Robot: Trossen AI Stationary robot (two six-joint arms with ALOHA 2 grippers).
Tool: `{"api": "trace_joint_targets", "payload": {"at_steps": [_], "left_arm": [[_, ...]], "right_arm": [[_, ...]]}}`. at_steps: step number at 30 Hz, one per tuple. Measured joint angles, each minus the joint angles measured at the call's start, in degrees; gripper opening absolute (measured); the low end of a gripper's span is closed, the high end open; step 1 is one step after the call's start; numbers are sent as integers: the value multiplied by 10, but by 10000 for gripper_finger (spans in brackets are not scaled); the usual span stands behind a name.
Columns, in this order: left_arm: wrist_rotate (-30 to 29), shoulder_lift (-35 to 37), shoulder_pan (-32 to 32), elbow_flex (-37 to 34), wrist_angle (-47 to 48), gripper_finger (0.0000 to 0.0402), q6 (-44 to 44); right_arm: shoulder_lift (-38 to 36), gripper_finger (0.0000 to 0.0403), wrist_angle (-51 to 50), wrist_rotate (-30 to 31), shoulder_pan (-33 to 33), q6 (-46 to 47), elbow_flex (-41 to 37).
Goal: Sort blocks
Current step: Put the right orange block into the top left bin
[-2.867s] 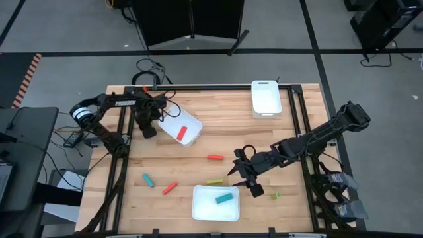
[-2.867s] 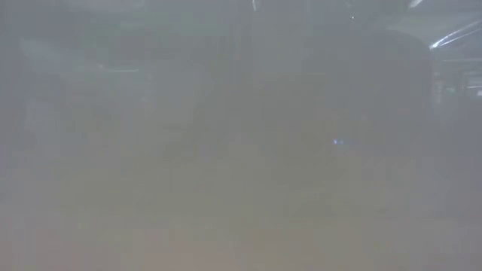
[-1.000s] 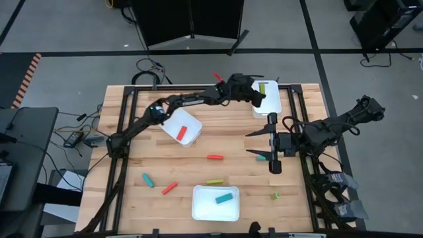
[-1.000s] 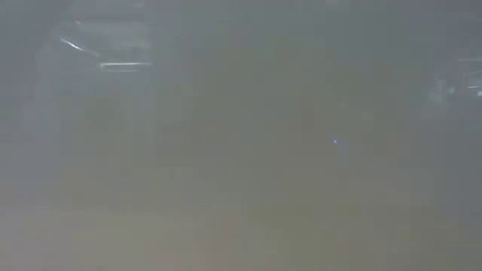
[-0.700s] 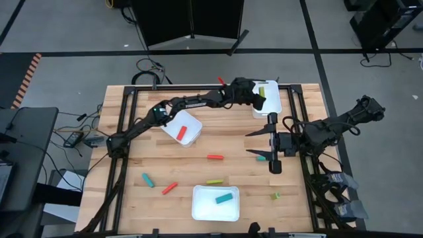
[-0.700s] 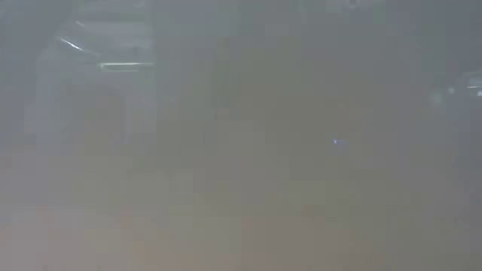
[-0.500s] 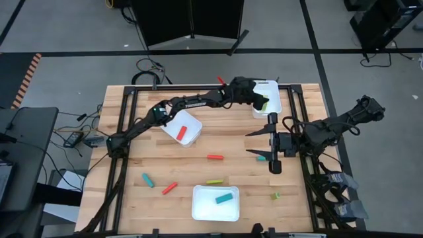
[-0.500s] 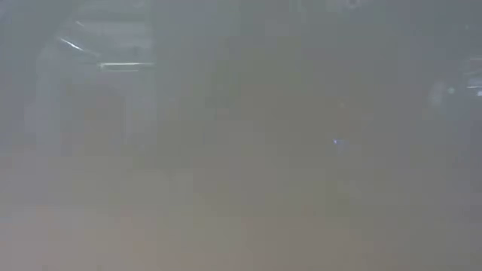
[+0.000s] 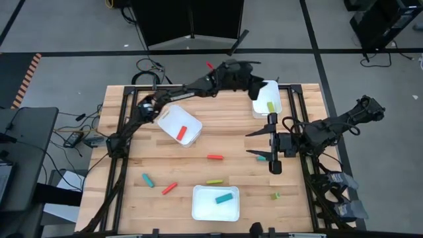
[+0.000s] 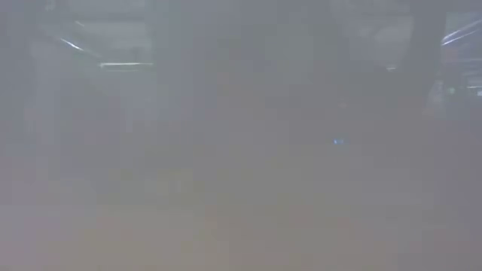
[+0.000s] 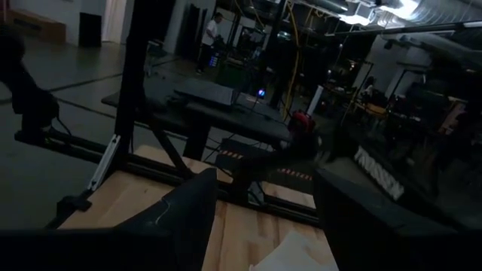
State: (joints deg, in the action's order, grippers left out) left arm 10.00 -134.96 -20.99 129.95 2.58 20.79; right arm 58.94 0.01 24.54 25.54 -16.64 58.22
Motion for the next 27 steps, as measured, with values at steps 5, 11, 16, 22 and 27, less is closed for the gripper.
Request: {"api": "trace_joint_targets", "payload": {"at_steps": [5,11,16,22,27], "left_arm": [[-7,133,-2,-162,-32,114,-42],[-26,376,-3,-501,-209,105,-47],[-74,571,23,-709,-215,105,-56],[-170,740,75,-838,-108,105,-56],[-267,812,139,-857,52,112,-45]], "right_arm": [[0,232,-23,-2,2,13,0],[17,233,-104,-2,3,63,0],[66,235,-158,-2,-12,127,0],[135,236,-186,-9,-39,183,0],[212,236,-177,-39,-76,216,0]]}}
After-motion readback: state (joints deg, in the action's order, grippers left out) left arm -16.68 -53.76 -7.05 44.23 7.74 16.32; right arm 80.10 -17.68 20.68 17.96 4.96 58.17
